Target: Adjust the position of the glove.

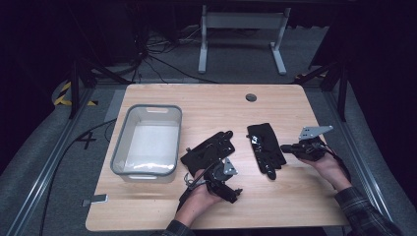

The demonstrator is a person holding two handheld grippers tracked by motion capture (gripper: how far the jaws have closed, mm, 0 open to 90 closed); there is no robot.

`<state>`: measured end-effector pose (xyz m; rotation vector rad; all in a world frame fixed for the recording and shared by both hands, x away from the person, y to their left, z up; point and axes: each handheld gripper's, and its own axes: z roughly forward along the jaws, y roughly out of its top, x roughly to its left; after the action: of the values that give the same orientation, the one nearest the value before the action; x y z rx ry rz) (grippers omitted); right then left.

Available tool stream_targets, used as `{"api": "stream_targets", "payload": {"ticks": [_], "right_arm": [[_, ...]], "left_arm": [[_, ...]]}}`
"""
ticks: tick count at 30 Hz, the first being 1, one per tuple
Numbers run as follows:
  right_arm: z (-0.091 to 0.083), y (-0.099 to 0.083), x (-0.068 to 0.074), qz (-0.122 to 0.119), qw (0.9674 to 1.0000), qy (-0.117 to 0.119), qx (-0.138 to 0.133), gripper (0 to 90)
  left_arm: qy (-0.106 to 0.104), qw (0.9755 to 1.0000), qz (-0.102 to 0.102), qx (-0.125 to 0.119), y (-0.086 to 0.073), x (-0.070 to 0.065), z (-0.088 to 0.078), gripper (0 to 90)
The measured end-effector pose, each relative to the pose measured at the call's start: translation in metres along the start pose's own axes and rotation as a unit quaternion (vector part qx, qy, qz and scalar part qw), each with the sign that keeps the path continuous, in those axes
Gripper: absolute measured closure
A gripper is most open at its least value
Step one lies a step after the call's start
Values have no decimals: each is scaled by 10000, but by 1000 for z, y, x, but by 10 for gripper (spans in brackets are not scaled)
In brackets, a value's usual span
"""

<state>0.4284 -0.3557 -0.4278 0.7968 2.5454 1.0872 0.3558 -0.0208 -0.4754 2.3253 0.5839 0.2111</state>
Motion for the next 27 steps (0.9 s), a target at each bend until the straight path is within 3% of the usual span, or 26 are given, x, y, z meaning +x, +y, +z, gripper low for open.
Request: {"api": "stream_targets", "payload": {"ticks": [13,18,27], "right_arm": [[20,-6,2,-106,9991,246,337,900],[15,-11,0,-43,9992,223,343,900],[-4,-28,9,79,9989,271,372,900]], "left_arm": [[8,10000,-17,-11,0,0,0,0],[13,10000,-14,-15,0,0,0,0],[11,10000,-16,-15,0,0,0,1]]}}
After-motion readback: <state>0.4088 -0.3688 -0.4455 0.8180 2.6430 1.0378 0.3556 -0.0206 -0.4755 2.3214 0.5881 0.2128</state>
